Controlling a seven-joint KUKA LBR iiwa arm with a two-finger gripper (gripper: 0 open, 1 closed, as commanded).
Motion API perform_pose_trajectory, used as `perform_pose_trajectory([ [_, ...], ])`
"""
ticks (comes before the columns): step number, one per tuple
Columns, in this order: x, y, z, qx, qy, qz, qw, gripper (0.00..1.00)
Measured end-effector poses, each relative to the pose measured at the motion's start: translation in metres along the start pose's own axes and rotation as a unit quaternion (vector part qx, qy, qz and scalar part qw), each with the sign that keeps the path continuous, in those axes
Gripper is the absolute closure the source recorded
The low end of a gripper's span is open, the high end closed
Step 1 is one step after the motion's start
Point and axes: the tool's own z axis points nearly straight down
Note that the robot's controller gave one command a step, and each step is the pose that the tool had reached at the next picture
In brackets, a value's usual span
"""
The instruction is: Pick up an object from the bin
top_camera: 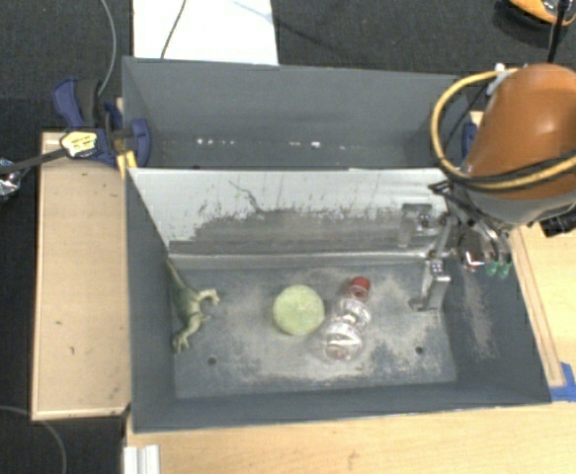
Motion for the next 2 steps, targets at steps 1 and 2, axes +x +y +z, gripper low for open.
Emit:
perform_pose_trajectory([
  [1,-0.001,0.000,-0.005,0.000,-0.0043,0.000,1.0000,0.00],
  [2,0.012,0.020,0.036,0.001,-0.0060,-0.029,0.9996,0.00],
])
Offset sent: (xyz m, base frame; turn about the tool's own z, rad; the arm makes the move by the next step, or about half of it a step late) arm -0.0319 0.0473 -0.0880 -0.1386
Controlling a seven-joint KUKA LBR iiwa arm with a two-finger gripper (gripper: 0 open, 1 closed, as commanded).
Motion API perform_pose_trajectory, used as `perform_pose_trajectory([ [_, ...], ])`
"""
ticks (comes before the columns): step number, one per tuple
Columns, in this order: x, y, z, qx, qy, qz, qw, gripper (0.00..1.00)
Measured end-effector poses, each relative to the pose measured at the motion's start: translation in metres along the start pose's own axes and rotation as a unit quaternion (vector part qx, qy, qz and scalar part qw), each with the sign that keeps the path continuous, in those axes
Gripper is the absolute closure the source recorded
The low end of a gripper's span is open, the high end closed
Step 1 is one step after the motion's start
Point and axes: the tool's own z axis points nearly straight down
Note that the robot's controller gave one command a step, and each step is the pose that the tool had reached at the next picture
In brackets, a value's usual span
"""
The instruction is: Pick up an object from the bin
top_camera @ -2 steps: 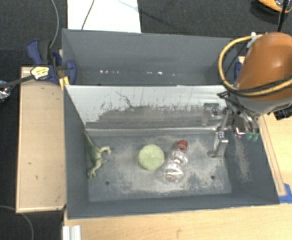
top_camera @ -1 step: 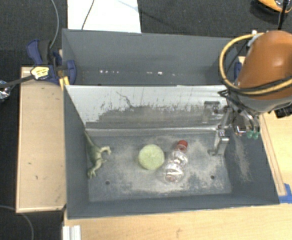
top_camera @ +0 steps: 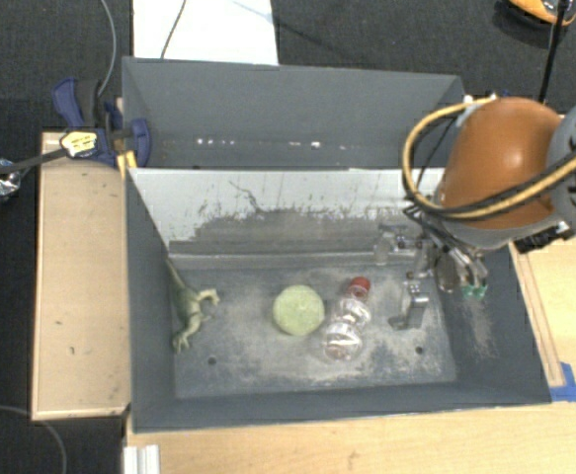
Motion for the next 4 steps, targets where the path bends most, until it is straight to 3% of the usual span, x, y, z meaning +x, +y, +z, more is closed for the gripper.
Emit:
perform_pose_trajectory([
  [1,0.009,0.013,0.049,-0.001,0.0001,-0.004,1.0000,0.00],
  [2,0.005,0.021,0.079,0.000,0.0005,-0.029,0.9996,0.00],
  [3,0.005,0.011,0.125,-0.001,-0.0002,-0.148,0.9890,1.00],
  [4,0.005,0.011,0.125,-0.001,-0.0002,-0.148,0.9890,1.00],
])
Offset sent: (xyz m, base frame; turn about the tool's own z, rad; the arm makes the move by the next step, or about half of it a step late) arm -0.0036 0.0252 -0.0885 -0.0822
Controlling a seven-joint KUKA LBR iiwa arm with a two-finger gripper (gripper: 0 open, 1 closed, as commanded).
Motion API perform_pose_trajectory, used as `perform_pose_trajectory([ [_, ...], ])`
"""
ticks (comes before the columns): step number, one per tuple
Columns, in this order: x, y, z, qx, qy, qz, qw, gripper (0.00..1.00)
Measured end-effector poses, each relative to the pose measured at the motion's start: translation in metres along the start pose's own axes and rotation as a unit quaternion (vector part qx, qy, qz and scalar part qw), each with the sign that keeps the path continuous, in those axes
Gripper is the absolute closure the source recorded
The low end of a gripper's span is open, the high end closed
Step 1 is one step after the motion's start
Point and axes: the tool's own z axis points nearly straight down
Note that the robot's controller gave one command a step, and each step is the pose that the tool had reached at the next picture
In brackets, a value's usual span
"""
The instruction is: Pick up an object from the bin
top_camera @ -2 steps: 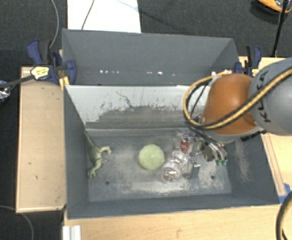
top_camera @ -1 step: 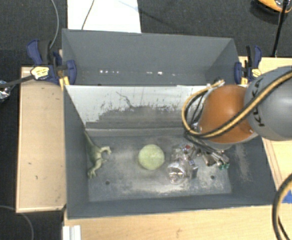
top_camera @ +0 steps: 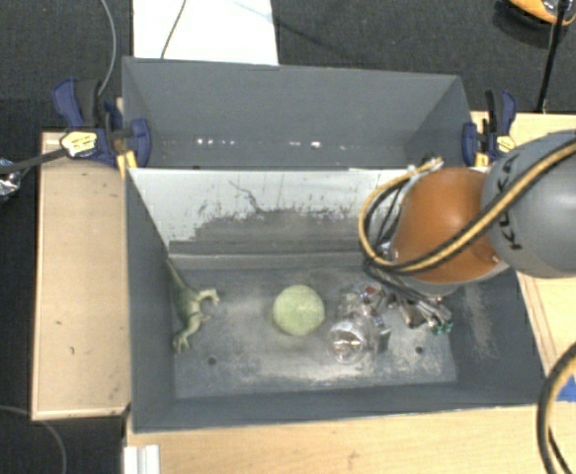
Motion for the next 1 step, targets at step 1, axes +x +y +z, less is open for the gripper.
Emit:
perform_pose_trajectory([
  [1,-0.0052,-0.0097,-0.1432,0.001,-0.0020,-0.002,1.0000,1.00],
])
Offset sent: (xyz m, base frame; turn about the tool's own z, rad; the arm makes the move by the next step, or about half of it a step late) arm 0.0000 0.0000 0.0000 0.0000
